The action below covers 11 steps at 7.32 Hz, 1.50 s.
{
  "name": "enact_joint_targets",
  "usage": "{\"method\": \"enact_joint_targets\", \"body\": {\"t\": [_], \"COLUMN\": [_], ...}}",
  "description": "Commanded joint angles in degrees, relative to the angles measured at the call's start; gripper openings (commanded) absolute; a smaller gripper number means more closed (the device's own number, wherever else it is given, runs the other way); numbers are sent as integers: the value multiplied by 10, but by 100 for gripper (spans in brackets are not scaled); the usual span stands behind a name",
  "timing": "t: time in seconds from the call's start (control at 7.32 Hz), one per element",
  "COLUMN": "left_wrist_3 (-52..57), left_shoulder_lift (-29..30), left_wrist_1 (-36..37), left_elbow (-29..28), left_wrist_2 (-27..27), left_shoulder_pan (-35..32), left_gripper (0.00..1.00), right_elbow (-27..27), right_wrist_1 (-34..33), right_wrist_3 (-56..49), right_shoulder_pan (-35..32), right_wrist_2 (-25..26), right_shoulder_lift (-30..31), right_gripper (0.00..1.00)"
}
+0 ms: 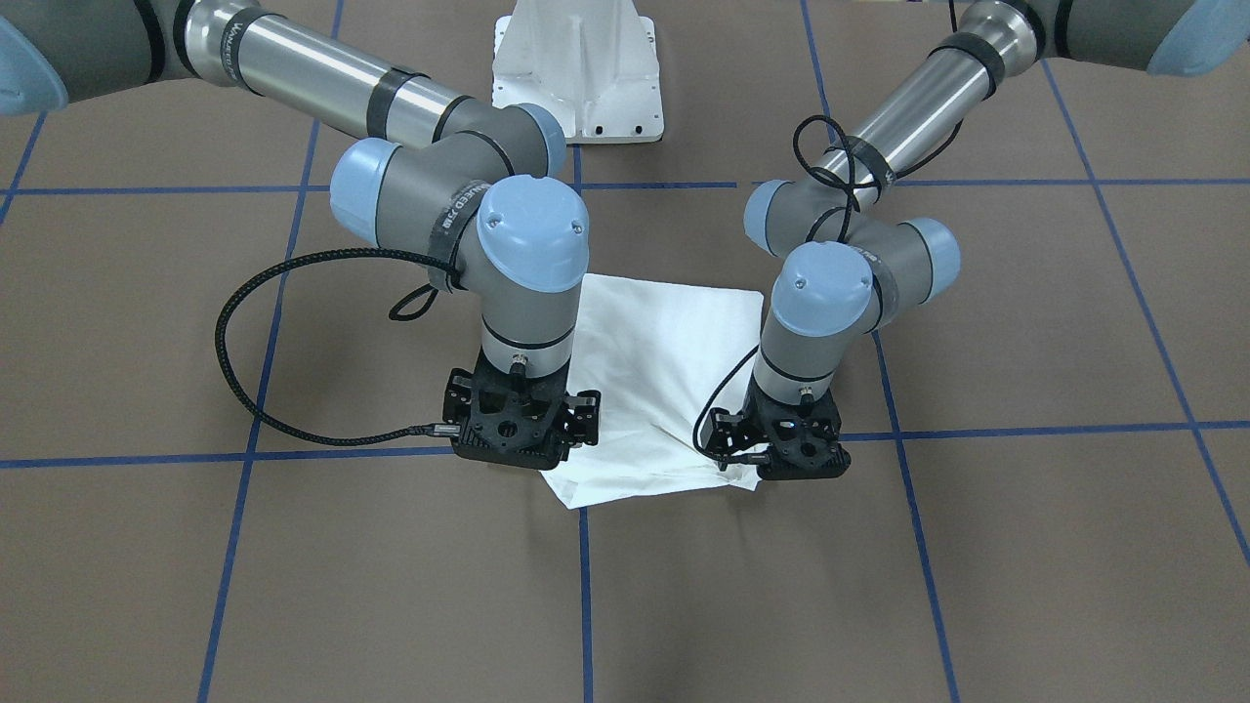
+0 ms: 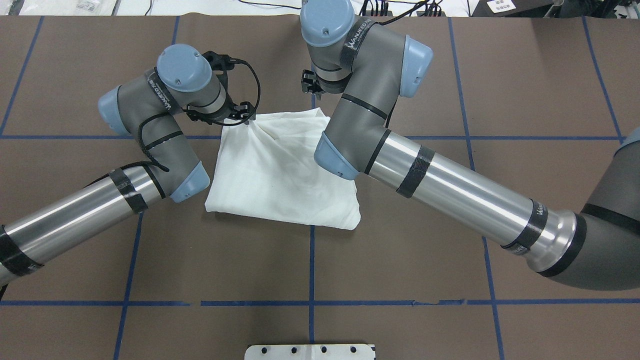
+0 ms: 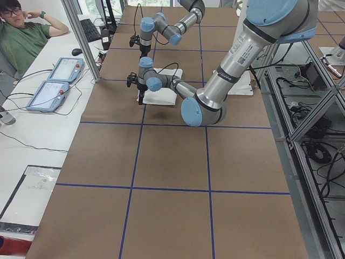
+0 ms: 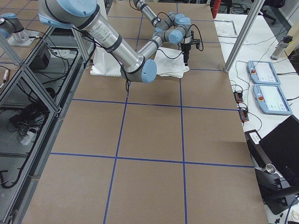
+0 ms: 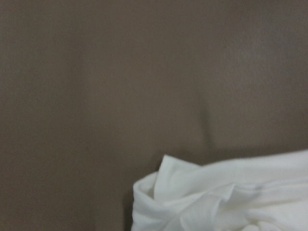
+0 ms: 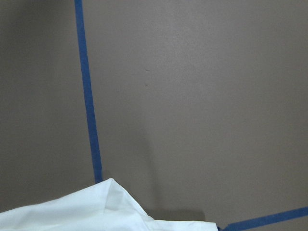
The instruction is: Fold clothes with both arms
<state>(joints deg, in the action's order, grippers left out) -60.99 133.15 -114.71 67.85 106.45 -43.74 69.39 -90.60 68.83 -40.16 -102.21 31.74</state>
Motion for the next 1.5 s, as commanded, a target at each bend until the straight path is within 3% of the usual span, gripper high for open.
{"method": "enact_joint_targets", "body": {"t": [0.0,0.14,0.41,0.82,0.96,1.37], "left_wrist_3": [-1,6,60,245,307,493], "left_shoulder_lift": [22,22,6,-85,-116,-234], "left_wrist_1": [-14,-10,17,169,210,277], "left_elbow": [-34,-32,8,191,246,355], "left_wrist_2": [0,4,23,98,102,152], "left_shoulder_pan": [-33,-41,-50,-127,-149,-242], "left_gripper": [100,100,100,100,100,100], "right_elbow": [16,20,26,144,188,260], "right_wrist_1": [0,1,-10,-113,-144,-194], "right_wrist_3": [0,-1,-66,-264,-341,-591], "right_shoulder_pan": [0,0,-34,-125,-154,-268], "right_wrist_2": [0,-1,-84,-173,-178,-219], "right_shoulder_lift": [13,20,31,124,163,286], "right_gripper": [100,100,100,100,100,100]}}
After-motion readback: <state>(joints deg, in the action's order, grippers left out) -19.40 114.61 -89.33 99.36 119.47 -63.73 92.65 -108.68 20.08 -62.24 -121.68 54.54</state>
